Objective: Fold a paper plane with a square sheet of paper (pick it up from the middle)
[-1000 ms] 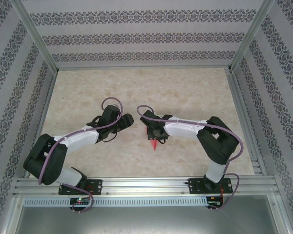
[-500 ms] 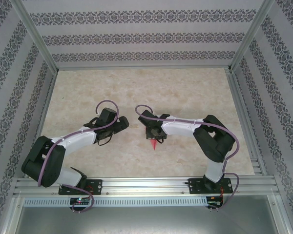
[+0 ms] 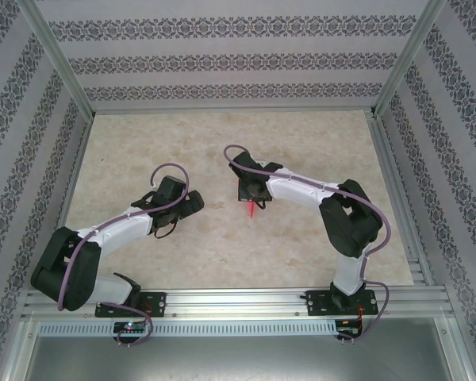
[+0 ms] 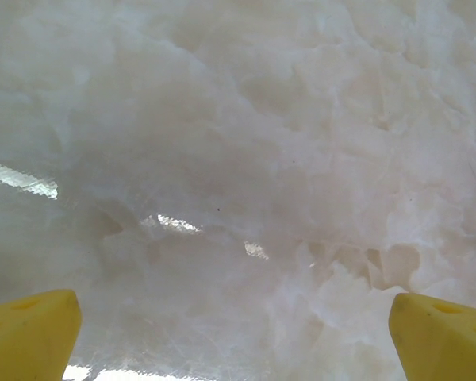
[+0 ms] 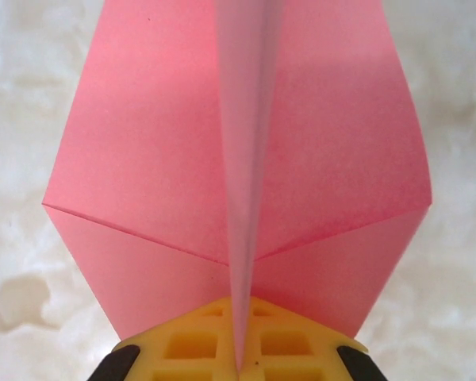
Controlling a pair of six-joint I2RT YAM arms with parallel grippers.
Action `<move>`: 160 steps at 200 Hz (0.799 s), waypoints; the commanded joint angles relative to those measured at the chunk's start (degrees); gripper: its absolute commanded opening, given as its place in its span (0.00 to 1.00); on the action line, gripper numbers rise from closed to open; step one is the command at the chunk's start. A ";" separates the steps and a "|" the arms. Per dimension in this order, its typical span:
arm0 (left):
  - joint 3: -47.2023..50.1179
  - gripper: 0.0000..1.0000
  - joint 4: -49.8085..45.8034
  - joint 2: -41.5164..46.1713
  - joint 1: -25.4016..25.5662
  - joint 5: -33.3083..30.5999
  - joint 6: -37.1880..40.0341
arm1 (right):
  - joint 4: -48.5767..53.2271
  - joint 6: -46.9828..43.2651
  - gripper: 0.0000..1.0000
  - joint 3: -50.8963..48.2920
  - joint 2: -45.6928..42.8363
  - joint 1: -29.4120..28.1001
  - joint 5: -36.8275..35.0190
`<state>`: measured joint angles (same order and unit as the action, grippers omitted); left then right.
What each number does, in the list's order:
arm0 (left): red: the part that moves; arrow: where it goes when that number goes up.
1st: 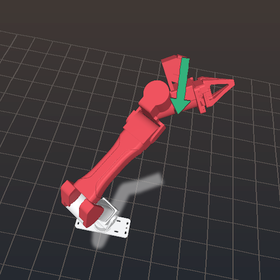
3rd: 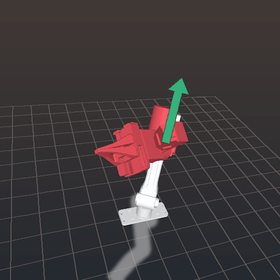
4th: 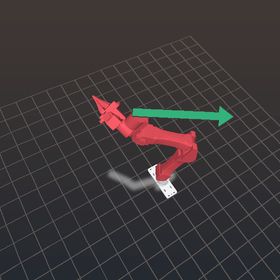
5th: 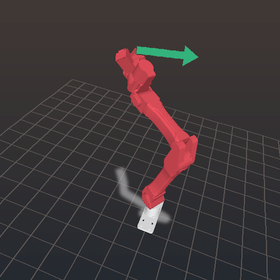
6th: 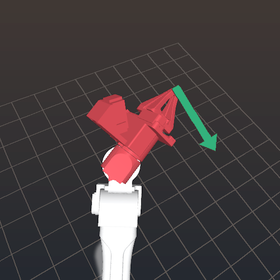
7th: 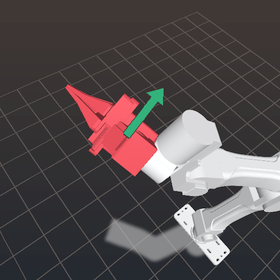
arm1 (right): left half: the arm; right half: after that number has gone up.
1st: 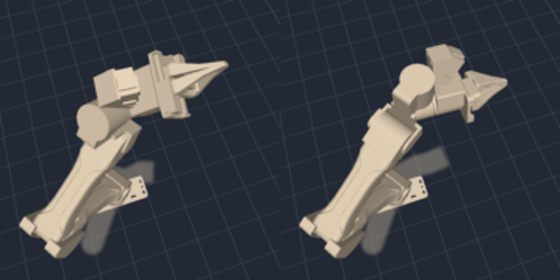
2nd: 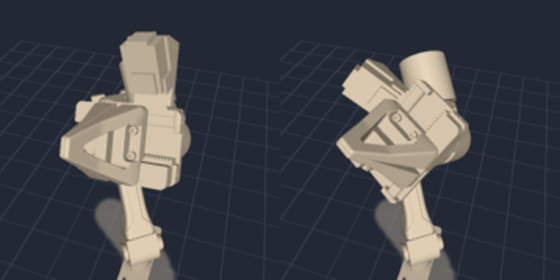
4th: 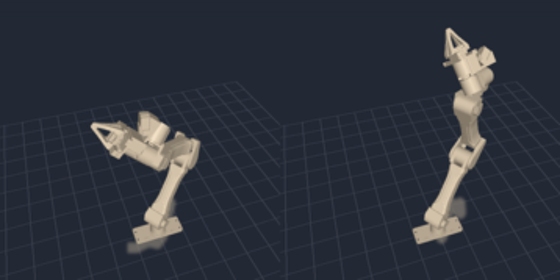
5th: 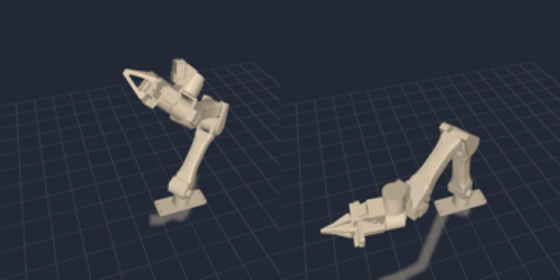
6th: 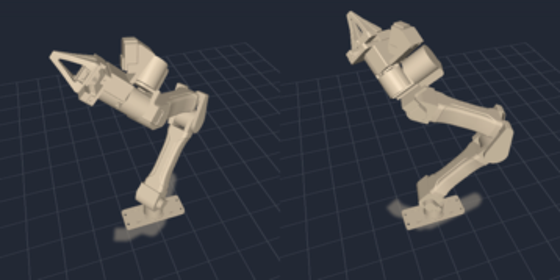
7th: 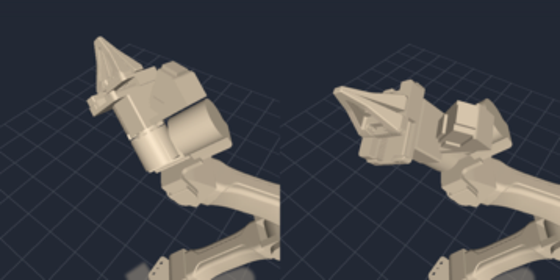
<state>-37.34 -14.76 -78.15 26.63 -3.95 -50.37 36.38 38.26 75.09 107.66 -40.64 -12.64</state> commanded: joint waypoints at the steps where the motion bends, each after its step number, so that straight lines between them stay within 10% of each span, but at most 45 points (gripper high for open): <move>1: -0.33 1.00 -1.60 0.73 -0.92 -0.86 1.94 | 1.04 -5.00 0.05 2.99 3.50 1.12 -1.86; 160: -2.24 1.00 -2.14 -1.86 -0.96 0.89 3.06 | 1.10 -4.86 0.17 6.62 11.27 3.48 1.57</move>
<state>-37.56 -14.90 -80.20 26.63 -3.33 -48.69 36.84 32.03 80.75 117.89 -37.71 -11.92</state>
